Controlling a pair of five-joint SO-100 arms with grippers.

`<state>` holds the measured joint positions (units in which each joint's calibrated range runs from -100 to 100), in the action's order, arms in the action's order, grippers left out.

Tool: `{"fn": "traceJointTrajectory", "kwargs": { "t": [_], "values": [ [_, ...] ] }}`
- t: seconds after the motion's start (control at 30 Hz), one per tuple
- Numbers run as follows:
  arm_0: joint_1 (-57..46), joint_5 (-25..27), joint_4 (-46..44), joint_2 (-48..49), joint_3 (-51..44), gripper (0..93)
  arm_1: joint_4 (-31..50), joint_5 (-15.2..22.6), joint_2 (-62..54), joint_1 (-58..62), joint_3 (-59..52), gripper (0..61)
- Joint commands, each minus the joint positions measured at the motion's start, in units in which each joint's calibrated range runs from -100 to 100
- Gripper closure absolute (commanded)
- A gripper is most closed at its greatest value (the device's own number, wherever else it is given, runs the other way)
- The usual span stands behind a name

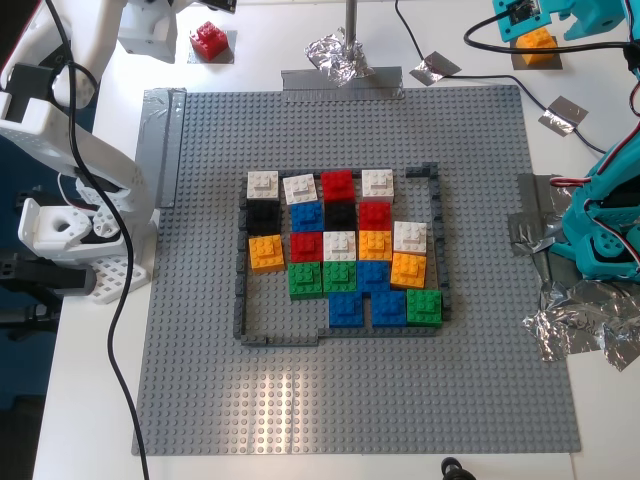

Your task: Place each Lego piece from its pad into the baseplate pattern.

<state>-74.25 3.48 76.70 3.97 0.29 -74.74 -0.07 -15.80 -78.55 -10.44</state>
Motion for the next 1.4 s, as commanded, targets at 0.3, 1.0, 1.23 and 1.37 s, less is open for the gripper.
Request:
{"fn": "traceJointTrajectory", "kwargs": {
  "t": [0.3,1.0,1.23,1.37],
  "values": [
    [-1.74,1.09,-5.01,1.01,1.11,82.1,-1.01,4.00,-13.12,7.20,-5.40,61.2],
    [-2.03,5.19,-11.28,-12.64,-7.02,81.5,-14.11,27.01,25.67,0.60,48.05,60.7],
    [-1.30,5.24,-11.03,-16.76,-10.72,81.4,-11.67,17.29,32.03,0.74,52.66,60.4],
    [-0.07,5.24,-10.71,-18.82,-13.34,76.8,-10.29,18.95,35.20,0.38,52.03,55.4]
  ]
}}
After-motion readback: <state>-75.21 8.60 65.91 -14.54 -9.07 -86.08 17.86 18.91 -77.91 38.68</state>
